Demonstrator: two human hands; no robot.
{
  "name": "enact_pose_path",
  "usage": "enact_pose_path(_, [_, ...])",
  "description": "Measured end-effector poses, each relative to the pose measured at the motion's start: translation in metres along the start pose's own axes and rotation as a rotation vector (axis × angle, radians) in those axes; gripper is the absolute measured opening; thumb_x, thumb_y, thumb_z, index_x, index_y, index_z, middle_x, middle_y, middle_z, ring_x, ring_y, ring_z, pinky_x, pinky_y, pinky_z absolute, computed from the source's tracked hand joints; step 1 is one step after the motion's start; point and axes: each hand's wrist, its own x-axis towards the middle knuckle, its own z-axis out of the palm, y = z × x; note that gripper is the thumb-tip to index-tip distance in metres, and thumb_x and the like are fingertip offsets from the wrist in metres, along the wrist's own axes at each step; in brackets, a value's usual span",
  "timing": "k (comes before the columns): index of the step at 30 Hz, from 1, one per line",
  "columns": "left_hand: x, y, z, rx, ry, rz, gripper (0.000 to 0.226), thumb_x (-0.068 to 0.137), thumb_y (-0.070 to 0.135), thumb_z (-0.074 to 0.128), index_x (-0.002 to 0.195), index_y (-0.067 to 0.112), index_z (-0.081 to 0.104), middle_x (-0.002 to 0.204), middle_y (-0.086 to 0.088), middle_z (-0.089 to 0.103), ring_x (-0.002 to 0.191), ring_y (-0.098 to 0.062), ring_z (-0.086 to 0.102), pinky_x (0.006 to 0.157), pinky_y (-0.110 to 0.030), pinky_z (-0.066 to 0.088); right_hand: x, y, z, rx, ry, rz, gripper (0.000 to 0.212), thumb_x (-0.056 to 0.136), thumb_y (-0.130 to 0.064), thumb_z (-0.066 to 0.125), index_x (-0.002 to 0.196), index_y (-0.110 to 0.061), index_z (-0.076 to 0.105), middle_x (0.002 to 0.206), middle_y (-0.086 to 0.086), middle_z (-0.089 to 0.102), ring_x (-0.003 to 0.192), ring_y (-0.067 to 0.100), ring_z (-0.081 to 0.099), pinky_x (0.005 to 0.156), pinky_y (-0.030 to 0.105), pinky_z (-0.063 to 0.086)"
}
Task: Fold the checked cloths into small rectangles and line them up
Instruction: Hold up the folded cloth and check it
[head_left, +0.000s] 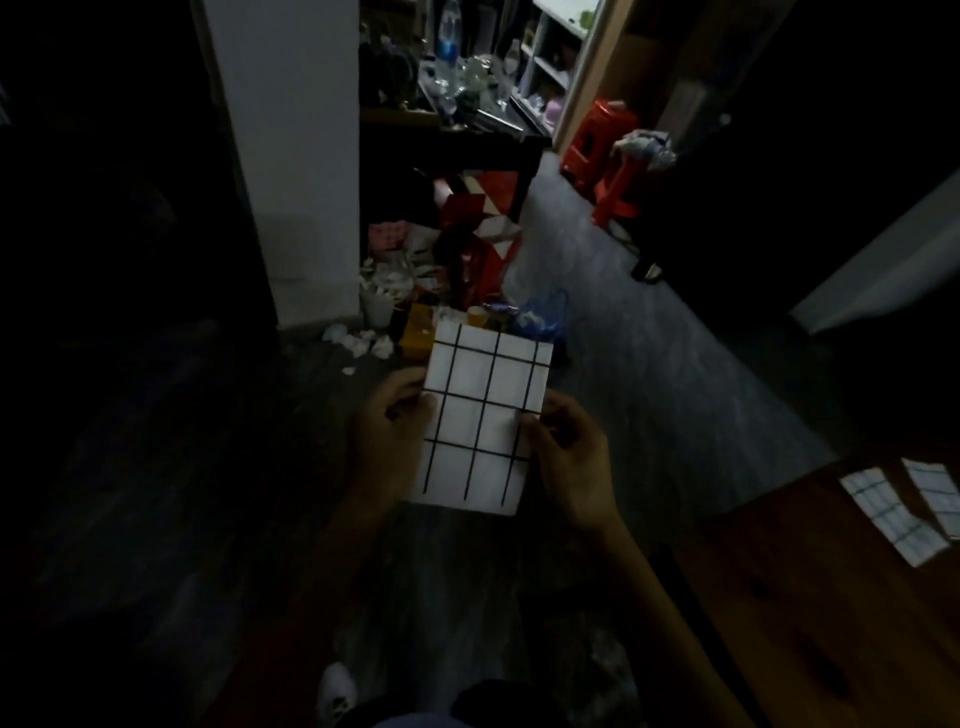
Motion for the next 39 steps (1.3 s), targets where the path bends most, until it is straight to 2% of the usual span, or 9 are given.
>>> enact_pose_path(5, [0.076,0.001,0.021,0.005,-0.112,0.013,0.029,0.088,0.012,0.059,0.109,0.033,0.057,0.105,0.014,0.060,0.096,0.003,0.056,0.078,-0.019,0.047,0.058,0.000,0.010,-0.039,0.132,0.053,0.029,0.091,-0.018,0.059,0.119,-0.026,0.057,0.112,-0.010,0.064,0.101,0.000,0.062,0.080,0.026,0.054])
enact_pose_path(10, [0.148,-0.006,0.072,0.011,-0.237,0.070,0.026,0.087,0.005,0.060,0.107,0.020,0.061,0.100,0.012,0.059,0.089,0.008,0.055,0.068,0.000,0.042,0.120,0.019,-0.009,-0.039,0.244,0.110,0.028,0.091,-0.019,0.058,0.114,-0.037,0.055,0.110,-0.017,0.061,0.100,-0.003,0.060,0.079,0.022,0.051])
enact_pose_path(13, [0.189,-0.006,0.128,0.091,-0.370,0.126,0.024,0.087,0.006,0.060,0.109,0.017,0.062,0.101,0.011,0.060,0.090,0.006,0.055,0.068,0.000,0.042,0.167,0.043,-0.042,-0.041,0.360,0.157,0.031,0.093,-0.022,0.055,0.119,-0.039,0.051,0.114,-0.017,0.058,0.102,-0.001,0.057,0.084,0.024,0.049])
enact_pose_path(17, [0.245,0.011,0.201,0.172,-0.557,0.244,0.024,0.088,0.010,0.061,0.109,0.020,0.061,0.100,0.015,0.062,0.092,0.002,0.059,0.074,-0.008,0.047,0.231,0.064,-0.093,-0.039,0.489,0.221,0.037,0.093,-0.022,0.054,0.129,-0.031,0.050,0.118,-0.010,0.058,0.104,0.004,0.058,0.089,0.032,0.052])
enact_pose_path(22, [0.295,0.049,0.293,0.149,-0.702,0.346,0.024,0.088,0.008,0.059,0.106,0.023,0.059,0.093,0.019,0.058,0.086,0.015,0.055,0.069,-0.001,0.042,0.290,0.059,-0.160,0.031,0.642,0.170,0.036,0.094,-0.018,0.053,0.128,-0.032,0.051,0.112,-0.019,0.058,0.098,-0.008,0.057,0.070,0.012,0.050])
enact_pose_path(28, [0.334,0.042,0.398,0.131,-0.917,0.336,0.024,0.087,0.012,0.062,0.107,0.025,0.060,0.096,0.017,0.061,0.089,0.008,0.058,0.070,-0.005,0.045,0.321,0.087,-0.213,0.057,0.868,0.237,0.036,0.094,-0.014,0.054,0.122,-0.036,0.053,0.113,-0.022,0.057,0.096,-0.010,0.058,0.078,0.019,0.053])
enact_pose_path(31, [0.347,0.033,0.444,0.108,-1.045,0.349,0.026,0.087,0.011,0.062,0.109,0.025,0.059,0.094,0.019,0.059,0.086,0.012,0.056,0.069,-0.002,0.044,0.335,0.107,-0.231,-0.017,1.002,0.347,0.041,0.094,-0.008,0.051,0.131,-0.026,0.050,0.117,-0.019,0.052,0.098,-0.007,0.054,0.072,0.010,0.048])
enact_pose_path(34, [0.359,0.028,0.490,0.069,-1.169,0.322,0.025,0.087,0.010,0.062,0.109,0.022,0.061,0.095,0.015,0.062,0.087,0.005,0.059,0.068,-0.004,0.045,0.346,0.119,-0.246,-0.135,1.112,0.399,0.041,0.094,-0.006,0.051,0.133,-0.018,0.049,0.121,-0.013,0.052,0.109,-0.001,0.050,0.073,0.001,0.044])
enact_pose_path(39, [0.371,0.035,0.561,0.031,-1.443,0.320,0.024,0.088,0.010,0.062,0.110,0.018,0.062,0.095,0.014,0.063,0.085,0.003,0.060,0.068,-0.008,0.048,0.352,0.111,-0.262,-0.125,1.351,0.409,0.037,0.092,-0.004,0.056,0.127,-0.014,0.056,0.119,-0.006,0.062,0.105,0.000,0.058,0.086,0.016,0.050])
